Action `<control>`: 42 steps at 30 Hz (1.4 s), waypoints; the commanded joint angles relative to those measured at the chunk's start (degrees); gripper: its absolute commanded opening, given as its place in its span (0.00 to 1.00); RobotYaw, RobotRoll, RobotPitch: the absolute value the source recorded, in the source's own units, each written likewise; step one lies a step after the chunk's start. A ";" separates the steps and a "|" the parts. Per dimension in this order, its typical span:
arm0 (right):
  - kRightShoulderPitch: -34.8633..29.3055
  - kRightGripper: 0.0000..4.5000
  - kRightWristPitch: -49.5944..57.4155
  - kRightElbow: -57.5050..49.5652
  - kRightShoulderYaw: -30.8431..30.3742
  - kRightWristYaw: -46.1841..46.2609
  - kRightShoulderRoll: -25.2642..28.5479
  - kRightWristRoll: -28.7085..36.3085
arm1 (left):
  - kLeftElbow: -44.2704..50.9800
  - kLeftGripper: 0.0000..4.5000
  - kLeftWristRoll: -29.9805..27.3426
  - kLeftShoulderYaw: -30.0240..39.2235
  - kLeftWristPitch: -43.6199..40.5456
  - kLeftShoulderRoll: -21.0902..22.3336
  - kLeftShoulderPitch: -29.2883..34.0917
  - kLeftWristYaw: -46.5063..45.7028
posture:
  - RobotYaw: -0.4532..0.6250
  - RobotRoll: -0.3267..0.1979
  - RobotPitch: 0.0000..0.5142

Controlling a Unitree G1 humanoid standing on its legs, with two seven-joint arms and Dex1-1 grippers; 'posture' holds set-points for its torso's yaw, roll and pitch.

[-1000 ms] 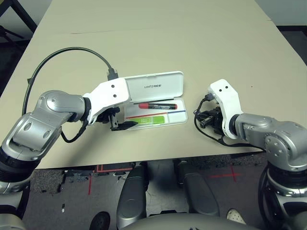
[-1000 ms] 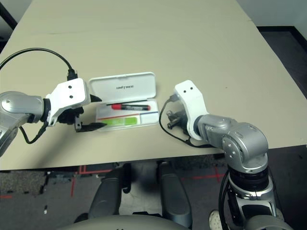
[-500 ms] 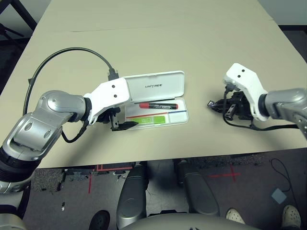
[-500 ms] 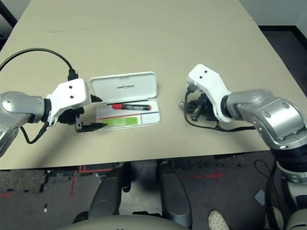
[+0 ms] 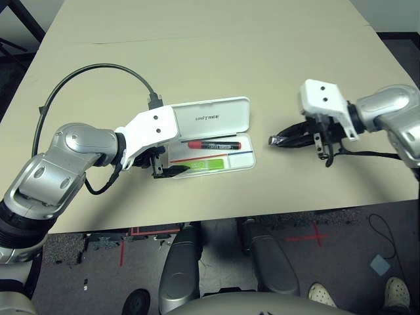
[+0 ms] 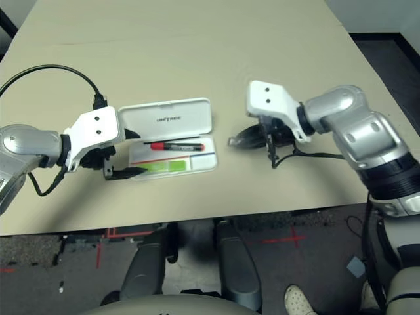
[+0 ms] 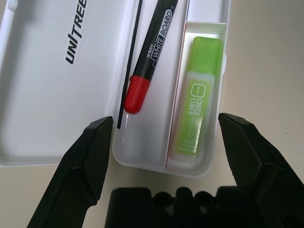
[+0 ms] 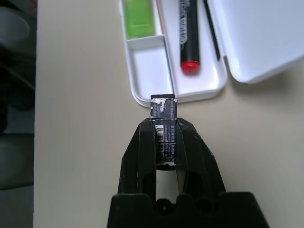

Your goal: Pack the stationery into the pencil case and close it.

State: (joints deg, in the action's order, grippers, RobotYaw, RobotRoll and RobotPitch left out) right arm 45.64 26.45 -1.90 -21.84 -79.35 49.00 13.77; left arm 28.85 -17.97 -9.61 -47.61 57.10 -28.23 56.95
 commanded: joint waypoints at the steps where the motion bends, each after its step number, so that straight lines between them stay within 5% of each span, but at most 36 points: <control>1: 1.27 0.07 -1.45 0.29 -1.47 -1.50 -2.45 -1.54 | 1.72 1.00 -0.27 0.02 -0.79 0.38 0.74 -0.30 | 0.45 0.62 0.47; 27: 3.18 0.07 -10.62 7.30 -4.65 -1.43 -14.86 -11.24 | 2.97 1.00 -0.44 0.53 -1.97 0.61 1.40 -1.39 | 0.47 0.62 0.45; 38: 2.58 0.97 -11.09 6.03 -2.45 -0.60 -14.89 -10.40 | 2.57 1.00 -0.29 0.27 -1.44 0.66 1.32 -1.32 | 0.46 0.62 0.45; 42: 2.53 0.99 -9.70 4.55 1.19 -1.46 -12.86 -7.49 | 2.29 1.00 -0.27 0.51 -1.28 0.99 1.51 -1.13 | 0.46 0.62 0.44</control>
State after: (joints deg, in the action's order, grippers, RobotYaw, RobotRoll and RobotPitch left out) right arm 48.62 15.95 4.17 -23.02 -80.10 34.87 4.70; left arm 30.59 -18.03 -9.54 -49.09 57.29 -27.46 55.40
